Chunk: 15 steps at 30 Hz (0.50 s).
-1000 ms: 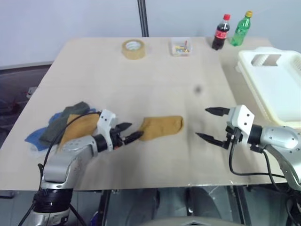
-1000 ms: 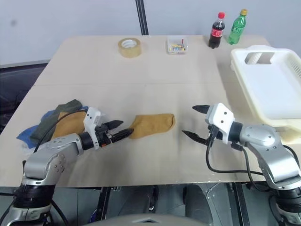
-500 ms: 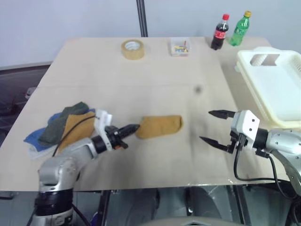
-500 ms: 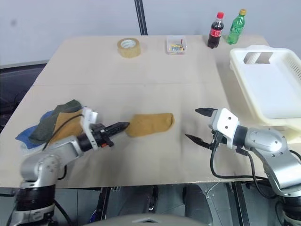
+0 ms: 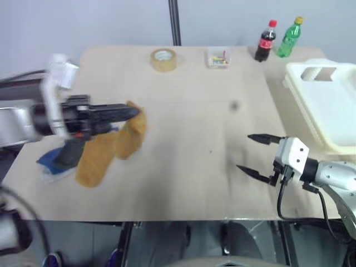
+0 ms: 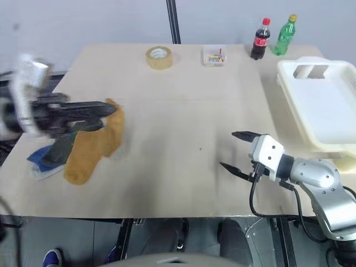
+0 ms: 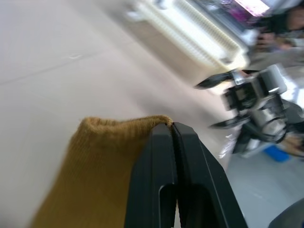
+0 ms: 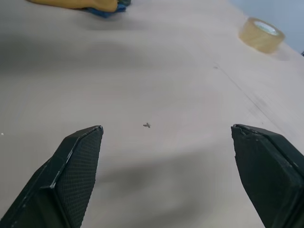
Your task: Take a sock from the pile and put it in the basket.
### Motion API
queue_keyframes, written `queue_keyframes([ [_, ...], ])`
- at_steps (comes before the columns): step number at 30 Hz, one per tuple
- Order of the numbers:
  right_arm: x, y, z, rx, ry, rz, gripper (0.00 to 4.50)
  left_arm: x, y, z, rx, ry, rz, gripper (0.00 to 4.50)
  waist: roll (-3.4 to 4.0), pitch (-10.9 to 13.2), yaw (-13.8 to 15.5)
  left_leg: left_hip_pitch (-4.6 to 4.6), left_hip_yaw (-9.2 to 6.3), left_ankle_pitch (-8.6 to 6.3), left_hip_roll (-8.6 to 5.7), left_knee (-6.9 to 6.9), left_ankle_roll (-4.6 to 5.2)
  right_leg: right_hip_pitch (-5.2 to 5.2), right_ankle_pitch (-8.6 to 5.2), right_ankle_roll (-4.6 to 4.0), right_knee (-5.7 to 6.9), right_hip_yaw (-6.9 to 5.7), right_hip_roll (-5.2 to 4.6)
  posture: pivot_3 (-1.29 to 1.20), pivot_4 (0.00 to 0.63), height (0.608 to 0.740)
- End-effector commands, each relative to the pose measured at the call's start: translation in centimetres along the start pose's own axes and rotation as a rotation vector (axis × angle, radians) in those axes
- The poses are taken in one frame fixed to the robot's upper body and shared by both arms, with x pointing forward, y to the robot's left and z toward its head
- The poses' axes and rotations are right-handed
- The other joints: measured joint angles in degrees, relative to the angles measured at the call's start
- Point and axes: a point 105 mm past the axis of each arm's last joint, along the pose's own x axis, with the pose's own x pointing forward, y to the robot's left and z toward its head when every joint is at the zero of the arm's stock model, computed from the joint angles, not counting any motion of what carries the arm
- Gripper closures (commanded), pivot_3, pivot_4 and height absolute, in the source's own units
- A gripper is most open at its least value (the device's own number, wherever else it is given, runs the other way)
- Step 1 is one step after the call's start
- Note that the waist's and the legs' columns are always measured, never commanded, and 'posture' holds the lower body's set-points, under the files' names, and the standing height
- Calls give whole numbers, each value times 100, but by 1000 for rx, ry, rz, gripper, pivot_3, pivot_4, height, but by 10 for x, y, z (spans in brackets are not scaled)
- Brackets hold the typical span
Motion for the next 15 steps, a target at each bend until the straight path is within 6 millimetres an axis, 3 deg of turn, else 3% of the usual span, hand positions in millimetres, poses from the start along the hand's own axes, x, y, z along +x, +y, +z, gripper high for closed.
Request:
queue_keyframes([
  [1, -4, -2, 12, -17, -16, -38, 0, 68, 19, -46, -56, 143, 49, 4426, -25, 13, -17, -3, 0, 1, 1, -1, -1, -3, 0, 0, 3, 3, 1, 0, 150, 740],
  [4, -4, -1, 12, 13, 0, -55, 0, 116, 24, -64, -104, 136, 23, 4426, -45, 17, -88, -41, 2, 16, 7, 14, -27, -44, 2, -3, 8, 9, 11, 0, 150, 740],
  [6, -3, 2, 10, 54, 14, -51, 0, 131, 20, -75, -105, 154, -11, 4426, -46, 17, -143, -67, 11, 18, 6, 16, -29, -72, 3, -3, 10, 19, 9, 0, 150, 740],
  [7, -2, 4, 9, 82, 22, -44, 0, 132, 20, -76, -81, 154, -12, 3875, -46, 17, -157, -67, 18, 18, 7, 13, -29, -79, 3, -4, 12, 26, 8, 0, 150, 740],
  [8, -1, 7, 9, 109, 25, -38, 0, 129, 21, -74, -78, 136, -2, 3661, -45, 17, -159, -67, 24, 18, 9, 6, -30, -84, 3, -4, 11, 34, 10, 0, 150, 740],
  [10, 4, 13, 12, 176, 15, -13, 0, 110, 26, -61, -35, 81, 6, 2744, -45, 17, -170, -67, 26, 18, 13, 1, -30, -89, 2, -5, 12, 37, 10, 0, 150, 740],
  [15, 32, 23, 6, 271, 21, 15, 0, 48, 38, -40, 204, -7, 94, 2744, -46, 11, -167, -64, 28, 18, 17, 0, -29, -90, 2, -5, 13, 40, 12, 0, 150, 740],
])
